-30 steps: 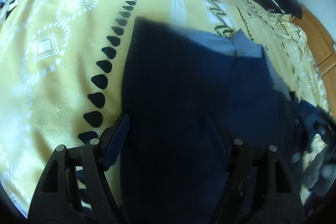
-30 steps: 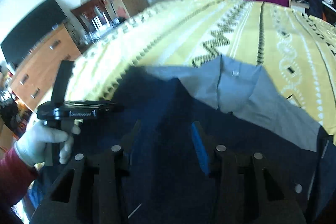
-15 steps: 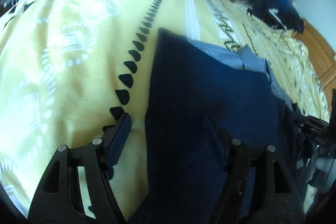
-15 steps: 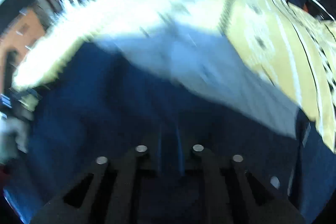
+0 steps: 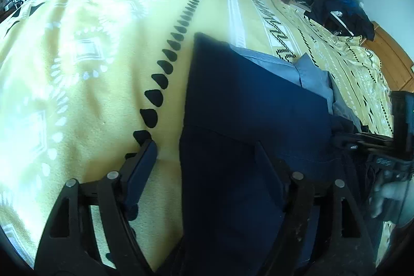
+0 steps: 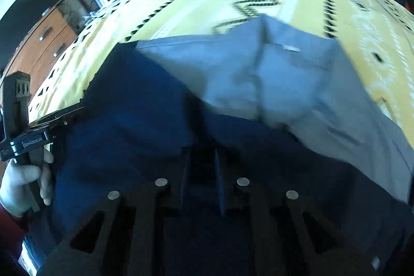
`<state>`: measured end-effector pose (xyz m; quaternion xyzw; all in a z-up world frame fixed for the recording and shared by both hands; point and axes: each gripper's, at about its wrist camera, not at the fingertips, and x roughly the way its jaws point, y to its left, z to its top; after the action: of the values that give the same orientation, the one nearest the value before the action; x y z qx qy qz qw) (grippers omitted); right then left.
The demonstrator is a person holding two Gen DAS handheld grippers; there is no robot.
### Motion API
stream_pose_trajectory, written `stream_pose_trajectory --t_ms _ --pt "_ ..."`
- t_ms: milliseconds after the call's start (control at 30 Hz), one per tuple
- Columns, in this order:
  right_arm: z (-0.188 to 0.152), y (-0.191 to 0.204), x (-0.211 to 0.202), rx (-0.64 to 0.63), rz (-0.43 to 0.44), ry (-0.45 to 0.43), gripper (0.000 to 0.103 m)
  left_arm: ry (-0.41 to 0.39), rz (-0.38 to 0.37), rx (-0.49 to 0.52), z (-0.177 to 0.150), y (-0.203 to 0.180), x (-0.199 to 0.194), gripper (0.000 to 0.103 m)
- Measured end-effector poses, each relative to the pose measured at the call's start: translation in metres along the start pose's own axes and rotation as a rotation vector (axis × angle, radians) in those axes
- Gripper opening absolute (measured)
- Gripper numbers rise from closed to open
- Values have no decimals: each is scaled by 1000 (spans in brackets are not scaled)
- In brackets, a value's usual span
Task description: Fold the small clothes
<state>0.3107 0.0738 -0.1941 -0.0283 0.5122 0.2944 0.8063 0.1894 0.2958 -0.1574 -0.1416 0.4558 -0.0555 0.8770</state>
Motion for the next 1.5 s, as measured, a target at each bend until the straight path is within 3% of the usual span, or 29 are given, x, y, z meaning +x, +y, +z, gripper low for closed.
stream_pose_trajectory --t_ms 33,67,100,233,333,433,567,667,800,833,933,967,1033,1167,1233,1267,1300,1333,1500 --pt "-8 -7 -22 25 43 -31 31 1 4 7 0 -1 0 80" --pt "-17 -14 -40 45 71 -67 48 2 7 12 -1 -2 0 80" --pt "-25 -24 -62 70 96 -110 56 2 11 16 -1 -3 1 81" --pt "-104 -85 -149 249 56 -196 59 1 3 22 -1 -4 2 85" --pt "-158 -108 -175 349 -10 -170 60 0 4 27 -1 -6 3 86" --pt "-180 -113 -175 382 -33 -151 60 0 11 31 -2 -7 4 87" --pt "-174 -127 -169 425 -19 -204 62 3 12 34 -2 -8 5 88" --pt "-153 -139 -153 449 -125 -173 66 6 18 42 -3 -11 5 89" --pt "-145 -149 -131 509 -80 -143 66 6 15 46 -3 -11 7 90" --pt "-145 -150 -126 509 -75 -137 65 7 14 47 -3 -11 7 92" --pt "-148 -153 -119 500 -78 -128 28 15 20 61 -2 -14 10 94" --pt "-151 -157 -123 499 -86 -145 6 17 24 65 -2 -15 11 95" --pt "-166 -171 -134 550 -86 -173 1 23 32 76 -2 -17 13 97" --pt "-184 -181 -133 568 -87 -156 1 30 40 94 -2 -21 15 100" --pt "-179 -174 -140 560 -31 -201 10 28 43 94 -3 -21 15 100" --pt "-177 -172 -145 572 1 -225 23 27 42 92 -3 -21 15 100" --pt "-176 -172 -148 588 32 -246 45 26 41 91 -3 -20 15 100" --pt "-175 -173 -151 612 70 -265 54 25 40 90 -3 -20 15 100" --pt "-164 -172 -144 623 59 -227 55 22 35 87 -3 -19 15 101"
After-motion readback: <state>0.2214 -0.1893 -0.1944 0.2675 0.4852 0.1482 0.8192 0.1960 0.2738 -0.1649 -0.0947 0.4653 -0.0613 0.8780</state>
